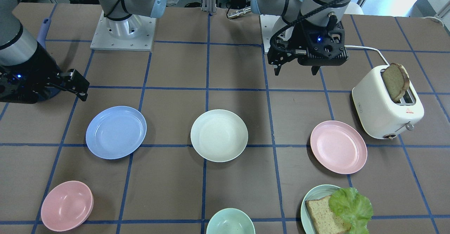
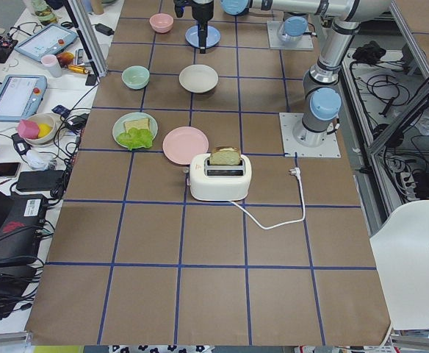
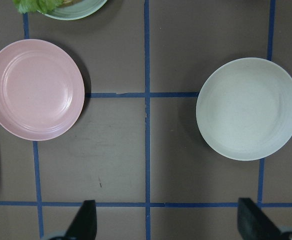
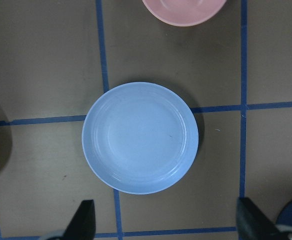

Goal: Stack three plates with pink and blue
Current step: 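Lower left gripper to pink plate rim while right lowers to blue plate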

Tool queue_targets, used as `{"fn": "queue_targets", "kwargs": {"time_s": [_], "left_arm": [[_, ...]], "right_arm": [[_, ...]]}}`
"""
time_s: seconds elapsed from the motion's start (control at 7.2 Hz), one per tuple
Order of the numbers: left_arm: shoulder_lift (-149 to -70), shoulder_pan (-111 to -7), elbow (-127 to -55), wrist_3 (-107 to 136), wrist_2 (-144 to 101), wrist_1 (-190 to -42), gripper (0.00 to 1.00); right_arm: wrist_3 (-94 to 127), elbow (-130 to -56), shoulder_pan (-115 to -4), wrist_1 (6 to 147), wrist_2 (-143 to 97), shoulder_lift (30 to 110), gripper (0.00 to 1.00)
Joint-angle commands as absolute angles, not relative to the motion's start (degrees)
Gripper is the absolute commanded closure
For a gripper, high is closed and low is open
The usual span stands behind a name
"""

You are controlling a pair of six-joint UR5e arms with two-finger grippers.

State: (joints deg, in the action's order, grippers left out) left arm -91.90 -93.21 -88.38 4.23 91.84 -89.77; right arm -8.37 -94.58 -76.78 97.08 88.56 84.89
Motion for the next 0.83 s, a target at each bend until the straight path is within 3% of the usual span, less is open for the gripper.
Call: {"fn": "queue_targets", "kwargs": {"time_s": [0.0,0.14,0.42,0.69], "left_arm": [[-98.48,-87.23,-91.39,3.69,91.76,-83.27,0.0],[-102.44,-84.93,-94.28,2.73,91.93,-76.62,0.0],[-110.7,-82.98,-98.33,-0.26,92.72,-63.07,0.03],[-116.95,-82.44,-99.31,-1.75,96.21,-60.56,0.09]], "right_arm": [[-12.8,-109.09,-71.3,116.79,88.16,83.42,0.0],[-13.09,-112.55,-69.54,121.51,84.5,81.49,0.0],[-13.45,-112.59,-67.68,122.17,81.65,75.52,0.0],[-14.94,-112.76,-67.59,128.83,81.65,70.69,0.0]]}}
